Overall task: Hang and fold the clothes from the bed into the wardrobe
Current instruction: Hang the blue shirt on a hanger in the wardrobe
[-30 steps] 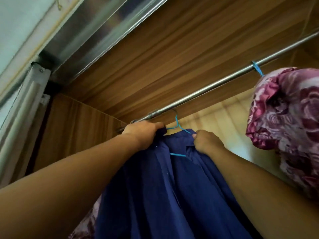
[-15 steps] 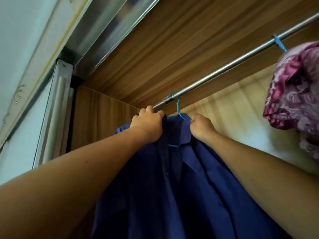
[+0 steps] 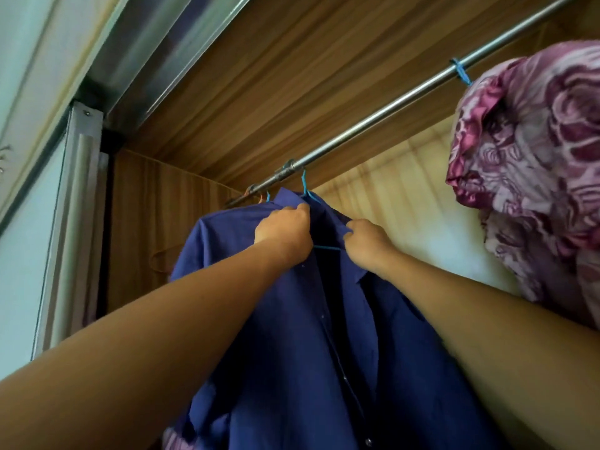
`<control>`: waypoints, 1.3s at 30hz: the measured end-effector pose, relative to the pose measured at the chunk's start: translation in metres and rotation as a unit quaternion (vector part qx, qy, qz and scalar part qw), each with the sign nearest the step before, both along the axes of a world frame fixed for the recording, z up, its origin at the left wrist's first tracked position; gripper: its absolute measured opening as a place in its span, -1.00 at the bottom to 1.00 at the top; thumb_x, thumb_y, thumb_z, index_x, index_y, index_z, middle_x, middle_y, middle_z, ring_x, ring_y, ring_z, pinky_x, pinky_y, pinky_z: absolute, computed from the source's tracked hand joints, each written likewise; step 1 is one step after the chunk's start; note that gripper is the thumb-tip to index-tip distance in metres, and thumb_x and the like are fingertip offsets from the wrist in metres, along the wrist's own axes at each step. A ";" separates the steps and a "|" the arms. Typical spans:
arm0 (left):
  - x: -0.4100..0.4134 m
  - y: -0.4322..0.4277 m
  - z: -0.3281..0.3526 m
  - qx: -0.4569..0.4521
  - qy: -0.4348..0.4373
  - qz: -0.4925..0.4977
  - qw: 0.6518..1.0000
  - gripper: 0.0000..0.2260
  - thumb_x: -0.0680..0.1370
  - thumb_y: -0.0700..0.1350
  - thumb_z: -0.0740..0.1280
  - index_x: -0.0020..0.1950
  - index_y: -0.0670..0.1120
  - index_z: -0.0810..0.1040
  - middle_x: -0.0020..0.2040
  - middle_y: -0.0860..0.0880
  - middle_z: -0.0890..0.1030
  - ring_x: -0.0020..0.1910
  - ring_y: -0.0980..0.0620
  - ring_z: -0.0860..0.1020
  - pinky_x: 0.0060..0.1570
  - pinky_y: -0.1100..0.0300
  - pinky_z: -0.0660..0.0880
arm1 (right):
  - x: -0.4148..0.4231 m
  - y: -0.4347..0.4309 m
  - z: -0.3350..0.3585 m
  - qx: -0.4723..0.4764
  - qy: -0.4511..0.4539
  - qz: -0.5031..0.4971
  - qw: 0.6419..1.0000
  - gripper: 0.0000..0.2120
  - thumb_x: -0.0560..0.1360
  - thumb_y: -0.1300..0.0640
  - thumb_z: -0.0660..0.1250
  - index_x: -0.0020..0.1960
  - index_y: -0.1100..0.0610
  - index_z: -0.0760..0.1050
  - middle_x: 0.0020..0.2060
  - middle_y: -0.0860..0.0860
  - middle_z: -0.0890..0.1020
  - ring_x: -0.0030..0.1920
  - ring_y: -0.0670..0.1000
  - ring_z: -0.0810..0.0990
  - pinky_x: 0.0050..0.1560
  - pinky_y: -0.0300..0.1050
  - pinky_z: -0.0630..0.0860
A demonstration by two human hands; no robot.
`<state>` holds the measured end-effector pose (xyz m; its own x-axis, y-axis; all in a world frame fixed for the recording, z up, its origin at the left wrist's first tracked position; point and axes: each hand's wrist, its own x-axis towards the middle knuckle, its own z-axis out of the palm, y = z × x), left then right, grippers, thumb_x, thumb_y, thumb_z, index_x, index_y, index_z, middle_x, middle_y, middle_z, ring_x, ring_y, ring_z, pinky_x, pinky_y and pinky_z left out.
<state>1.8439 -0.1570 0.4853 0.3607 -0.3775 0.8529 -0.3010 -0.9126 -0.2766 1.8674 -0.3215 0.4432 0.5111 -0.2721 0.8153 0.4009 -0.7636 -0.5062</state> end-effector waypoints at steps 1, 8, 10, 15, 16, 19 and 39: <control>0.002 -0.008 0.002 0.012 0.016 0.003 1.000 -0.77 0.56 -0.19 0.26 0.21 -0.15 0.39 0.17 -0.20 0.55 0.16 -0.28 0.53 -0.08 -0.09 0.43 | 0.001 -0.003 -0.005 0.001 -0.005 0.017 1.000 -0.80 0.61 0.20 0.13 -0.12 0.16 0.49 -0.05 0.11 0.59 0.02 0.21 0.55 -0.04 -0.05 0.44; 0.031 -0.052 -0.029 0.028 0.072 -0.055 0.996 -0.69 0.62 -0.17 0.23 0.36 -0.16 0.44 0.26 -0.19 0.56 0.23 -0.22 0.53 0.11 0.01 0.43 | 0.008 -0.025 -0.029 -0.004 -0.014 0.040 0.999 -0.71 0.60 0.10 0.16 -0.29 -0.05 0.23 -0.21 -0.04 0.45 -0.12 0.10 0.47 -0.37 -0.16 0.23; 0.032 -0.049 -0.042 -0.011 0.027 -0.142 0.989 -0.76 0.59 -0.24 0.22 0.21 -0.20 0.57 0.17 -0.20 0.60 0.17 -0.23 0.53 0.08 0.03 0.41 | 0.008 -0.028 -0.035 -0.005 -0.009 0.058 0.998 -0.77 0.57 0.09 0.22 -0.26 0.01 0.34 -0.26 -0.02 0.53 -0.17 0.09 0.53 -0.35 -0.09 0.30; 0.016 -0.021 -0.081 -0.023 0.046 -0.249 0.967 -0.82 0.58 -0.10 0.36 0.10 -0.15 0.64 0.10 -0.12 0.58 0.09 -0.09 0.53 0.13 0.08 0.44 | -0.009 -0.031 -0.046 -0.025 -0.031 0.079 0.996 -0.71 0.53 -0.09 0.34 -0.25 0.07 0.41 -0.36 -0.06 0.55 -0.29 -0.02 0.51 -0.32 -0.08 0.31; 0.012 -0.013 -0.091 -0.031 0.080 -0.251 0.964 -0.82 0.58 -0.06 0.37 0.07 -0.13 0.64 0.06 -0.10 0.59 0.04 -0.07 0.56 0.10 0.08 0.47 | -0.015 -0.031 -0.050 -0.055 -0.014 0.069 0.996 -0.67 0.52 -0.14 0.35 -0.24 0.09 0.44 -0.39 -0.05 0.54 -0.31 -0.01 0.51 -0.32 -0.07 0.33; 0.002 0.015 -0.118 -0.038 0.165 -0.209 0.963 -0.83 0.57 0.00 0.38 0.03 -0.09 0.63 -0.03 -0.07 0.61 0.01 -0.08 0.59 0.07 0.10 0.50 | -0.036 -0.024 -0.062 -0.162 0.106 0.035 0.981 -0.54 0.51 -0.23 0.35 -0.10 0.21 0.57 -0.27 0.09 0.66 -0.24 0.06 0.60 -0.13 0.02 0.53; -0.094 0.157 -0.372 -0.013 0.526 -0.088 0.846 -0.72 0.58 0.06 0.32 0.03 -0.14 0.63 -0.07 -0.10 0.67 -0.12 -0.12 0.67 -0.09 0.15 0.61 | -0.189 0.101 -0.270 -0.343 0.497 -0.035 0.797 -0.52 0.57 -0.25 0.28 0.17 0.16 0.58 0.11 0.09 0.62 0.09 0.12 0.59 0.08 -0.05 0.53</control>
<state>1.7502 -0.0005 0.1131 0.8656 -0.4902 0.1025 -0.4995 -0.8300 0.2481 1.6782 -0.2206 0.1728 0.9999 0.0077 -0.0127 0.0077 -1.0000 -0.0015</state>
